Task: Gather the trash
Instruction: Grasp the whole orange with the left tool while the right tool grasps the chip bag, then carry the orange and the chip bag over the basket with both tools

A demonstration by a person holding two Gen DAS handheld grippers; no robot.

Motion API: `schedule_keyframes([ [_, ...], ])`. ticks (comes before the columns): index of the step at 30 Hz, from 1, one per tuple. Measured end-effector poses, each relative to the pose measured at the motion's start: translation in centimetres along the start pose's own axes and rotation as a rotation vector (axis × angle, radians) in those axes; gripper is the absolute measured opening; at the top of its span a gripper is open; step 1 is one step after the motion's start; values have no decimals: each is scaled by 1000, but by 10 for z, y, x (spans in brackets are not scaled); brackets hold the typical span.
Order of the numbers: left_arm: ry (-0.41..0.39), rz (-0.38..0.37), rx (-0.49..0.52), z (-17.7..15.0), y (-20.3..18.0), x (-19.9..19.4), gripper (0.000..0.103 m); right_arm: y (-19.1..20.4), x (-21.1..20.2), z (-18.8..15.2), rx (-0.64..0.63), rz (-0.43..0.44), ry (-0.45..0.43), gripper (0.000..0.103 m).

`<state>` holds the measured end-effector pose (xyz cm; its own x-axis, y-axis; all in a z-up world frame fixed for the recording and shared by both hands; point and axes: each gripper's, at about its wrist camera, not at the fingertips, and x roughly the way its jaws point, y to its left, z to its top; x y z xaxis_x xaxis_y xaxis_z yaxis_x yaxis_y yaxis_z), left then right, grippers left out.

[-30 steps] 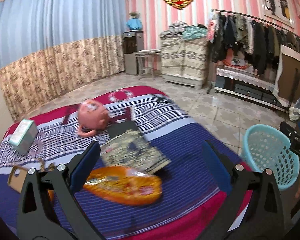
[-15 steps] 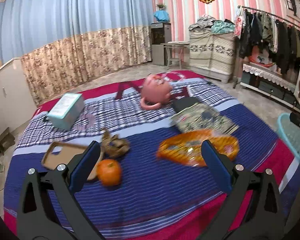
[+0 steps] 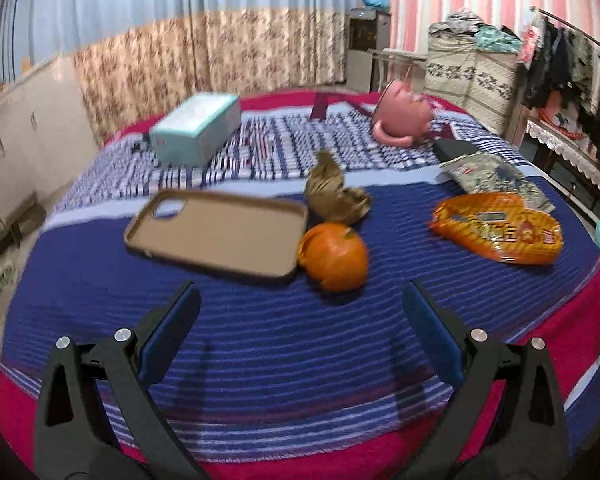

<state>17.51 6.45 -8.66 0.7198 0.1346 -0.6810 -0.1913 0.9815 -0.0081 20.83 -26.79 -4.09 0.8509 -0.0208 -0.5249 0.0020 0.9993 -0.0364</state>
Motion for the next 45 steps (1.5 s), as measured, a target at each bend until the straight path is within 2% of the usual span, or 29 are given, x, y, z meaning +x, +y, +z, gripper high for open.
schedule_keyframes([
  [3, 21, -2, -14, 3, 2, 9, 97, 7, 3, 1, 16, 34, 13, 96],
  [9, -21, 21, 46, 16, -13, 12, 94, 31, 13, 2, -2, 89, 41, 96],
  [12, 2, 23, 86, 22, -22, 21, 82, 45, 20, -2, -14, 133, 69, 96],
  [14, 28, 20, 101, 22, -25, 28, 66, 53, 25, -4, -23, 151, 83, 96],
  [15, 47, 13, 101, 21, -24, 32, 61, 58, 28, -4, -24, 165, 93, 96],
  [16, 56, 6, 98, 20, -24, 34, 50, 61, 31, -4, -23, 174, 99, 96],
  [21, 41, -15, 94, 18, -23, 30, 38, 82, 49, -5, -9, 254, 144, 93],
  [23, 36, -12, 98, 18, -23, 30, 35, 89, 55, -6, -22, 280, 167, 72],
  [24, 32, -15, 99, 18, -23, 29, 34, 93, 58, -7, -27, 294, 180, 67],
  [26, 27, -18, 102, 18, -23, 28, 33, 100, 61, -9, -39, 334, 201, 44],
  [29, 17, -5, 93, 19, -22, 24, 33, 103, 56, -8, -47, 384, 189, 28],
  [31, 13, 1, 86, 20, -20, 22, 32, 103, 49, -5, -54, 410, 169, 23],
  [34, -1, 18, 79, 21, -19, 16, 32, 99, 40, -2, -62, 435, 146, 20],
  [39, -22, 27, 63, 27, -19, 4, 32, 82, 19, 3, -74, 449, 91, 19],
  [45, -71, 18, 69, 37, -31, -16, 32, 41, -6, 11, -39, 438, 19, 19],
])
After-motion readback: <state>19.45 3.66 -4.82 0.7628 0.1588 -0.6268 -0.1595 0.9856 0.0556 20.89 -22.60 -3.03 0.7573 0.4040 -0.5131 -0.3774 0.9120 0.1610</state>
